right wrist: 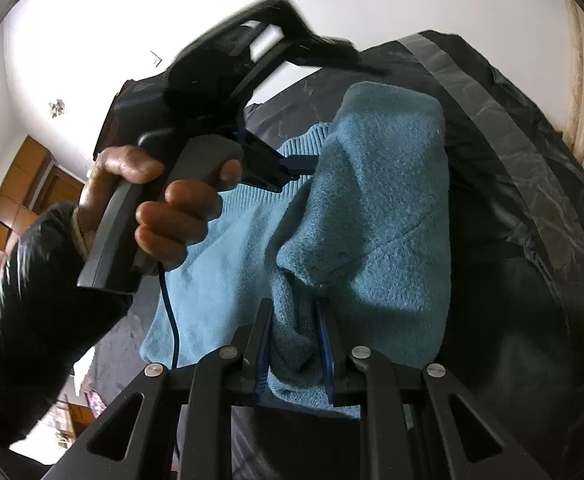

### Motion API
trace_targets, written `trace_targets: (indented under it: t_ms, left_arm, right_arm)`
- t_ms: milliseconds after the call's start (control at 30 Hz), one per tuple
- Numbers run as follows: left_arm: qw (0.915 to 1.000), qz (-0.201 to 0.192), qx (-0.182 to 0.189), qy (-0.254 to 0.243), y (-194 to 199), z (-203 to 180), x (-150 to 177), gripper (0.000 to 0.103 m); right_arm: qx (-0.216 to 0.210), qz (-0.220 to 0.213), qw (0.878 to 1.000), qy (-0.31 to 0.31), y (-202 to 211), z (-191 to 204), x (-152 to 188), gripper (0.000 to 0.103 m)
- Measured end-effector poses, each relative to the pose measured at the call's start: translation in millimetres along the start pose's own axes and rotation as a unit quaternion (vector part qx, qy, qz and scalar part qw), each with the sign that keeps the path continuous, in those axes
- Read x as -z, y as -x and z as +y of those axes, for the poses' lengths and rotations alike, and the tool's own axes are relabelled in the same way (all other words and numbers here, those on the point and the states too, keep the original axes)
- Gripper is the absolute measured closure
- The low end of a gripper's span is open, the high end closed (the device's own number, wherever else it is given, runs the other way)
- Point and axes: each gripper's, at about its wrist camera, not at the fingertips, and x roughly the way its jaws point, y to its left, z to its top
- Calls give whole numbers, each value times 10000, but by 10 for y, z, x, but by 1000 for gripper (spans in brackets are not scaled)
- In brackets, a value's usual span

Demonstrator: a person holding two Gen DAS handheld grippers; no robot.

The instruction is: Fold clothes

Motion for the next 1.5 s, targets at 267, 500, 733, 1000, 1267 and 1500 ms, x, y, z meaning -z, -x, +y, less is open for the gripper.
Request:
trace_targets:
  t_ms: [267,500,733,1000,1267,1500]
  left_arm:
    - [9990,-34,-336,309,-6,205,2,61]
    - [9991,-56,-244,349,57,261,36,49]
    - [9990,-89,-241,376,109,310,34,40]
    - [9988,-118,-140,444,137,365,38,37]
    - [9984,-135,-218,495,192,417,69,29]
    - [9969,-227,-92,744,298,566,70,24]
  right_arm:
    - [875,-660,9898,913,286,242,204,19]
    - [1900,-694,9549,2174,149,501,400,18]
    - [2386,-798,9076,3361,-133,915,601,18]
    - [2993,-997,8893,3310,-187,864,768,12]
    - [3664,-1078,8422,3804,-650,856,629,12]
    - [3742,-1060,8554,3421,-531,675,543,69]
